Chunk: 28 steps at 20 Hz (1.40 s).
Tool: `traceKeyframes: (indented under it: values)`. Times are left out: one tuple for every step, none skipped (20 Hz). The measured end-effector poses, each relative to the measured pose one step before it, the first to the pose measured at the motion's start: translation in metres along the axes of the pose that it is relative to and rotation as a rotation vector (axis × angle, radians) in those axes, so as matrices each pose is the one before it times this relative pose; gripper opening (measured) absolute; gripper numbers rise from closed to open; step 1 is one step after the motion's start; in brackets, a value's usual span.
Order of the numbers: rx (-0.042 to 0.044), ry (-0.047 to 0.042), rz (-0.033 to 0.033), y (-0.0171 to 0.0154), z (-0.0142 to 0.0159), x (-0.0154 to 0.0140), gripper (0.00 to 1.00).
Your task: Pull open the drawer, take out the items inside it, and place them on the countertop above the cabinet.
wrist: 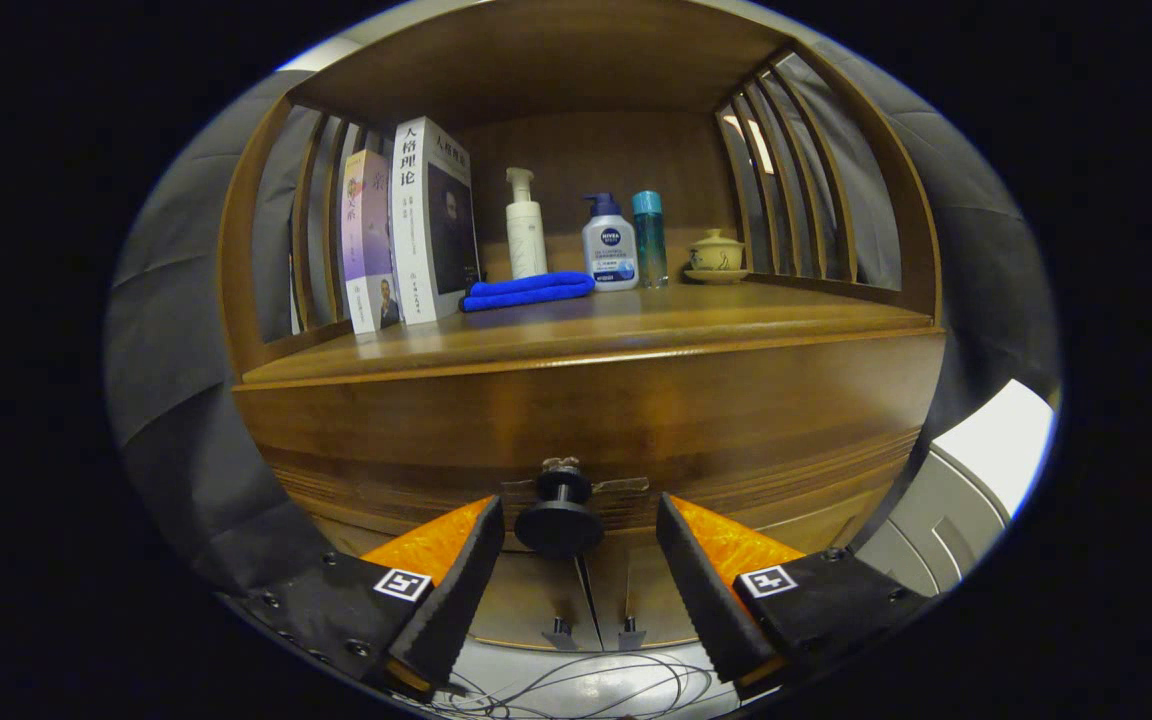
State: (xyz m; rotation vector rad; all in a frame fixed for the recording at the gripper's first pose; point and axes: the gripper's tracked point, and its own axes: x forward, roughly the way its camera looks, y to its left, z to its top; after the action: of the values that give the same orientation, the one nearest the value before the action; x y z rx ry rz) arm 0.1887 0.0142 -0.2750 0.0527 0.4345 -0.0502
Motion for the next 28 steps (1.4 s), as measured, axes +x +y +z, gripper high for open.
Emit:
traceKeyframes:
  values:
    - [-0.01208, 0.00142, 0.00129, 0.00198, -0.00211, 0.00618, 0.9]
    - [-0.01926, 0.00213, -0.00286, 0.00038, -0.00151, 0.00327, 0.84]
    - [-0.01141, -0.01213, 0.01372, 0.00278, 0.00046, 0.00062, 0.72]
    - [-0.01312, -0.01969, -0.00194, 0.00162, 0.0037, 0.00014, 0.61]
    - [-0.01334, -0.02226, 0.0, 0.00049, 0.00231, 0.00213, 0.59]
    - [-0.01448, -0.01269, 0.00889, 0.00384, 0.00316, 0.00101, 0.59]
    - [-0.02143, -0.00447, -0.01169, -0.00098, -0.00182, 0.00096, 0.6]
    - [-0.01593, 0.00049, -0.00544, -0.0005, -0.00079, 0.0008, 0.6]
    - [-0.00166, 0.00851, -0.02486, -0.00467, -0.00202, 0.00079, 0.57]
    - [0.02921, -0.00415, 0.01019, -0.00073, 0.00181, -0.00732, 0.54]
    - [0.0279, 0.00849, 0.00734, 0.00436, -0.0022, 0.01032, 0.51]
    - [0.0095, 0.00846, 0.00716, -0.00129, 0.00153, -0.00211, 0.47]
    - [-0.00206, 0.01415, 0.00585, -0.00068, -0.00156, -0.00008, 0.47]
    - [0.00375, -0.00204, 0.00528, 0.00088, 0.00121, 0.00036, 0.38]
    - [0.00339, 0.00926, -0.00357, -0.00174, -0.00094, 0.00179, 0.37]
    - [0.02083, -0.01307, 0.00386, 0.00098, 0.0018, -0.00453, 0.27]
    - [0.01083, -0.00732, 0.00756, 0.00072, -0.00181, 0.00258, 0.27]
    - [0.00485, -0.01425, -0.00033, 0.00004, 0.00115, 0.00109, 0.27]
    - [0.0035, 0.00737, -0.00512, -0.00069, -0.00129, -0.0007, 0.26]
    - [0.00913, 0.00457, -0.00647, 0.00047, -0.00054, -0.00031, 0.26]
    - [0.0096, 0.00553, -0.00481, 0.00061, -0.00087, -0.0026, 0.26]
    - [0.00067, 0.0017, -0.00306, 0.00024, -0.00086, -0.0019, 0.27]
    - [-0.00701, -0.0023, -0.00213, 0.00033, -0.00099, -0.00431, 0.27]
    - [-0.00875, -0.00218, -0.00204, -0.00012, -0.00234, -0.00649, 0.27]
    - [-0.00379, -0.00024, 0.00022, -0.00043, -0.00188, -0.00576, 0.26]
    - [0.00037, -0.0018, 0.00233, 0.00056, -0.00204, -0.00584, 0.27]
    - [0.00131, -0.00107, 0.00275, -0.00059, -0.00165, -0.00636, 0.27]
    - [-0.00319, -0.00091, 0.00346, -0.00016, -0.00196, -0.00652, 0.27]
